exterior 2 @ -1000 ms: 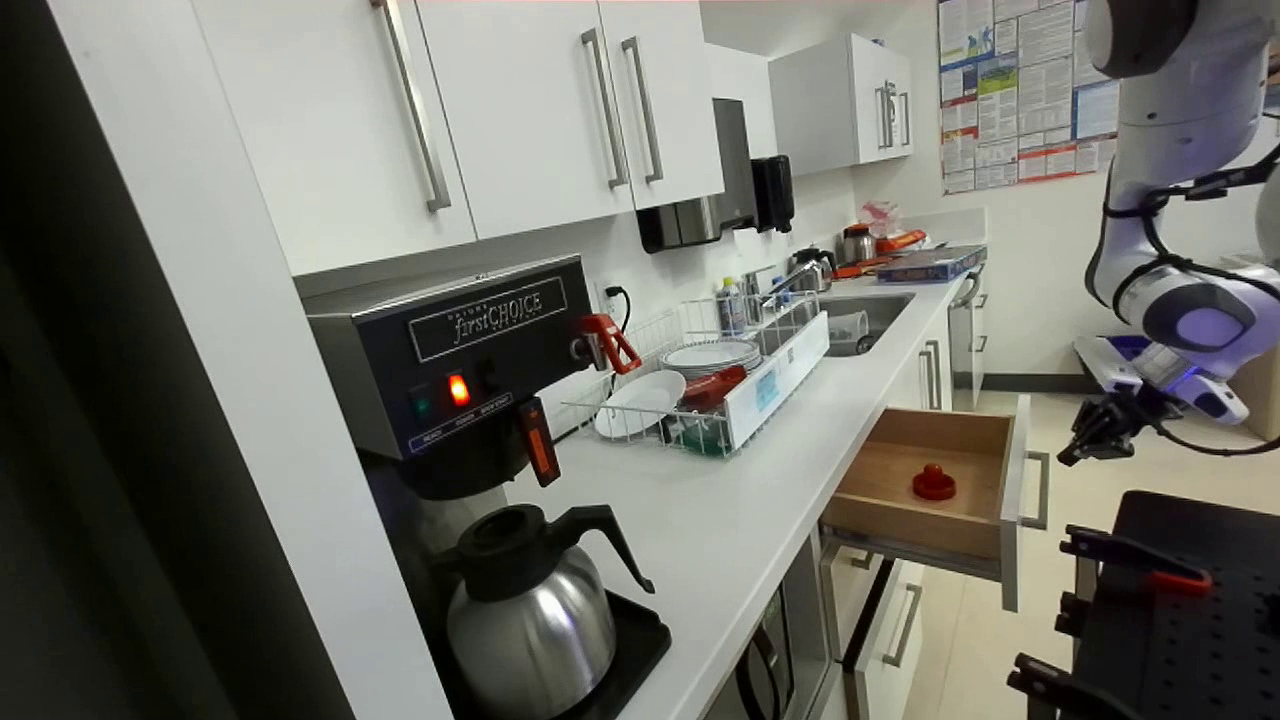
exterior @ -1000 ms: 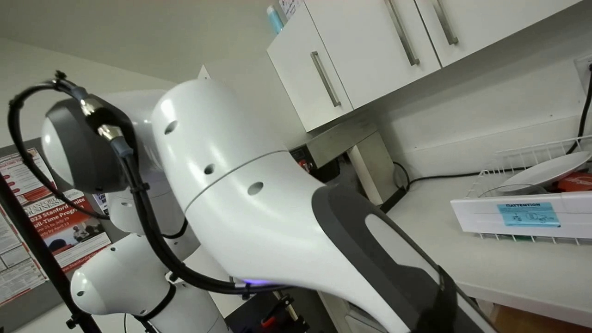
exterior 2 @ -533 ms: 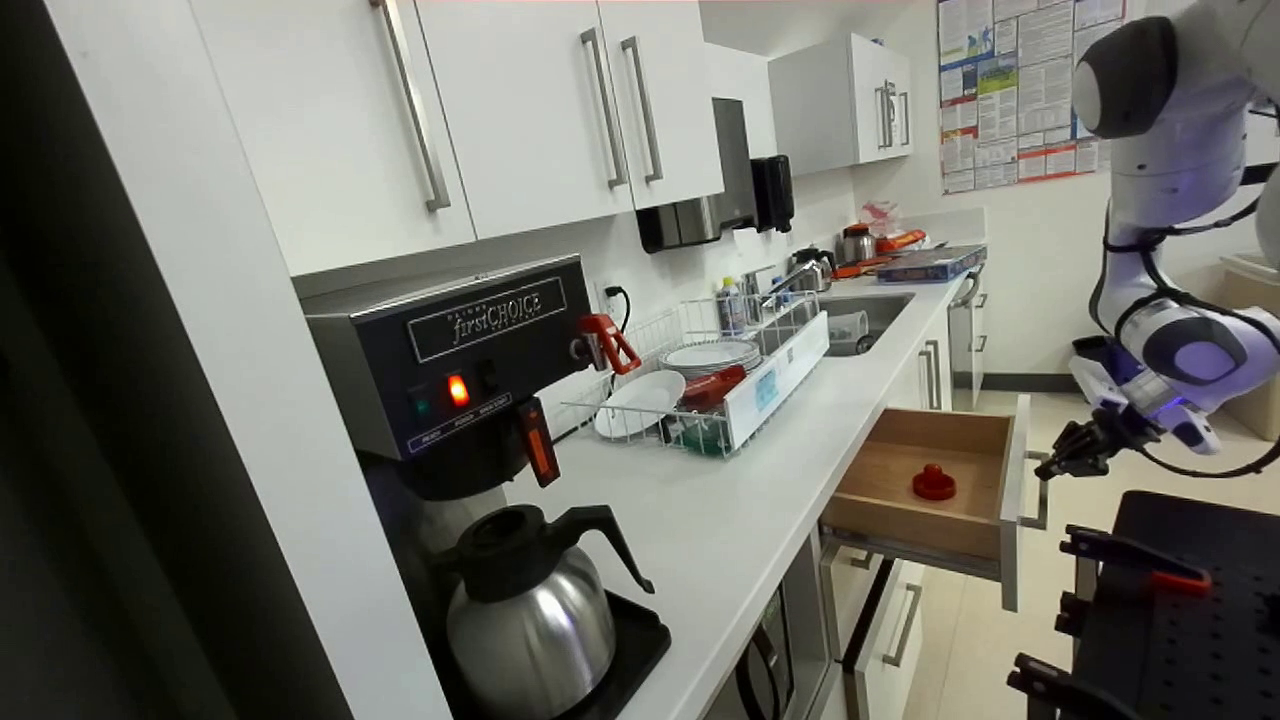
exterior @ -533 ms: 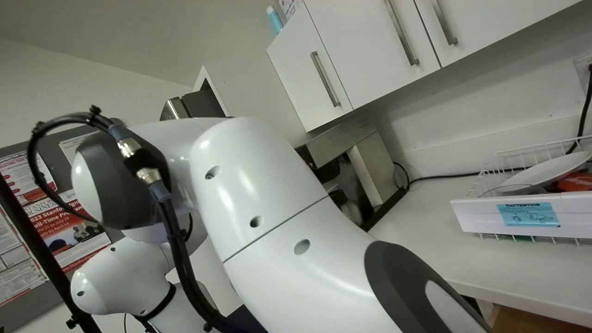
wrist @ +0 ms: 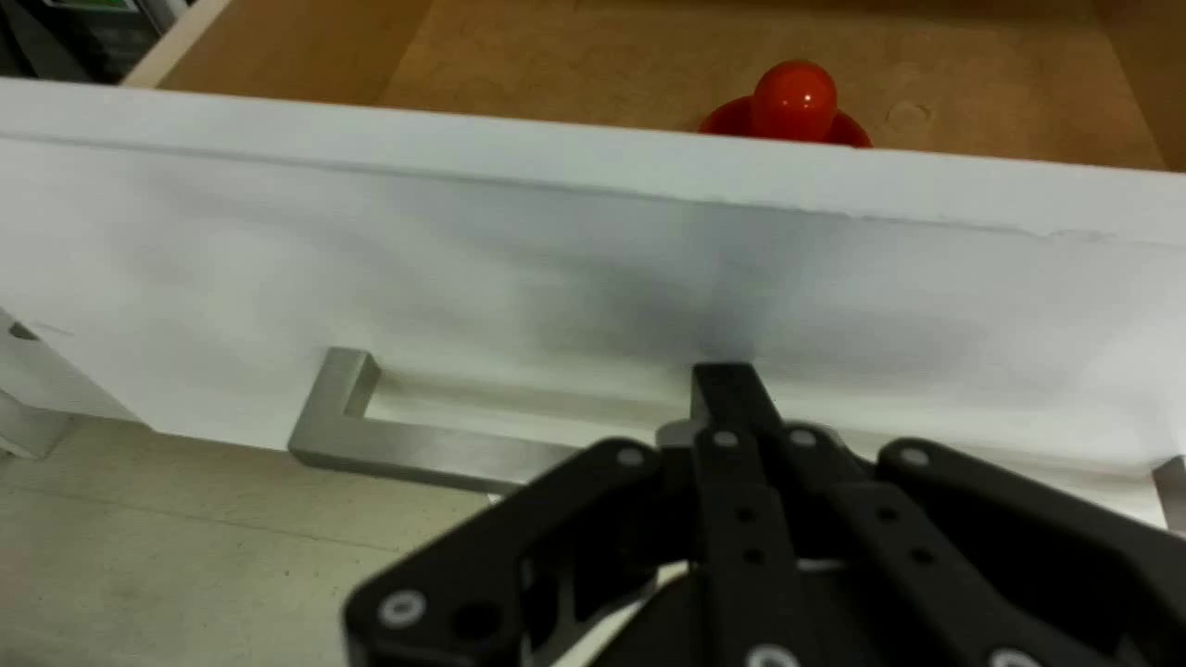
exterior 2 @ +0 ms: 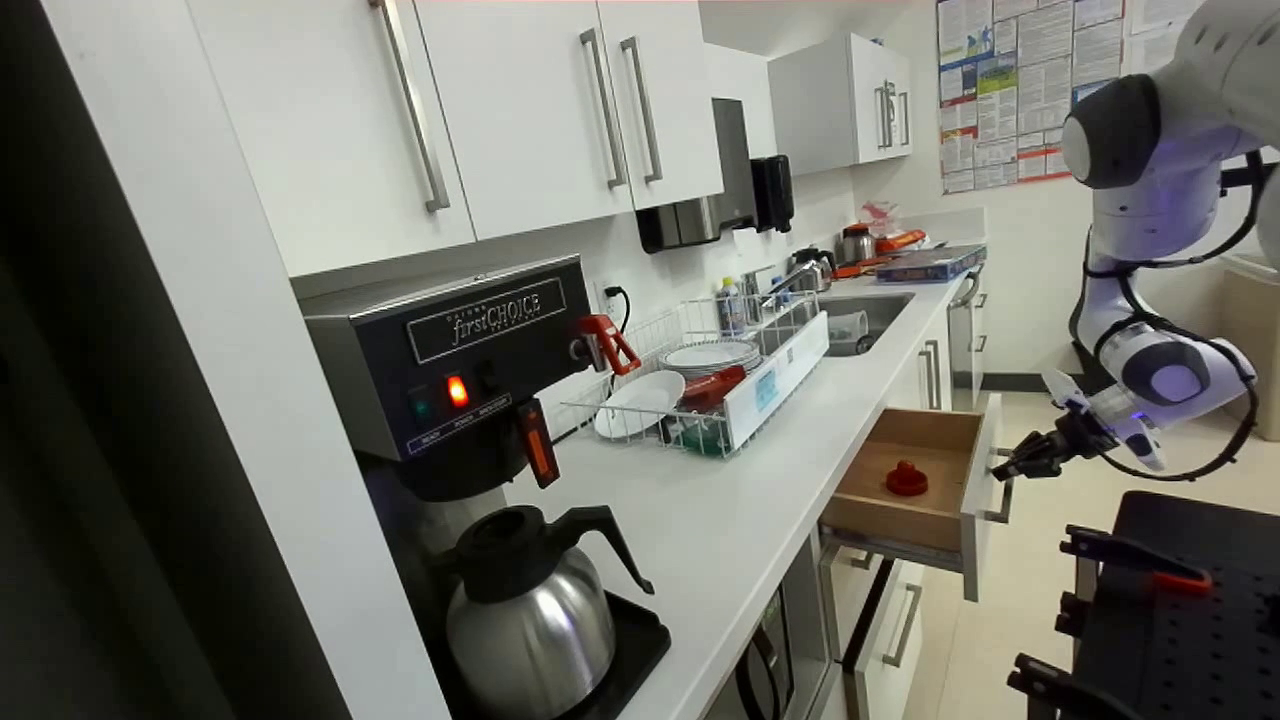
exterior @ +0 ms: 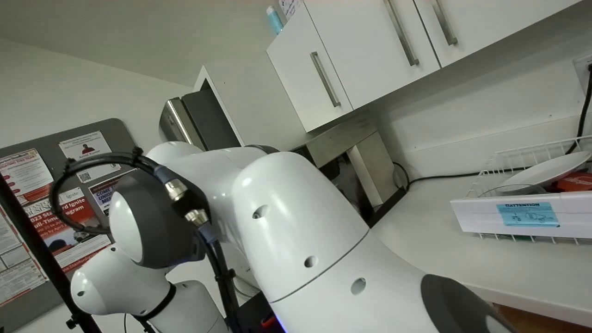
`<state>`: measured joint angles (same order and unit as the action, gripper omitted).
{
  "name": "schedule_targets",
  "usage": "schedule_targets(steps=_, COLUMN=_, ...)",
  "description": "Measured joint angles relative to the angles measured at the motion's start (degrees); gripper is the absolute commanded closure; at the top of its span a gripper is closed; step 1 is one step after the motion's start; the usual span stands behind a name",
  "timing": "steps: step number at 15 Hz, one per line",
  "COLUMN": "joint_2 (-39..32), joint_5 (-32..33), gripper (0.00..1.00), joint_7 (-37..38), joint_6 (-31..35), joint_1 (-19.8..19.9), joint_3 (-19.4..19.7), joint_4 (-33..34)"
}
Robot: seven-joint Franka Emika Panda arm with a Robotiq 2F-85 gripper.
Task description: Pick up the red object from the left side of the countertop and put it in the open drawer, push the open drawer closed
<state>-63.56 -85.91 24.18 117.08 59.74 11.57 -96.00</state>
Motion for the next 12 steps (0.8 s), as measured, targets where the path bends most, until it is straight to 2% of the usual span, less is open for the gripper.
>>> schedule_targets(steps=12, joint_2=-9.7, joint_5=2.9, gripper=1.00, joint_7=16.0, joint_6=-4.5, joint_1=-7.7, joint_3=-1.4, joint_4=19.6)
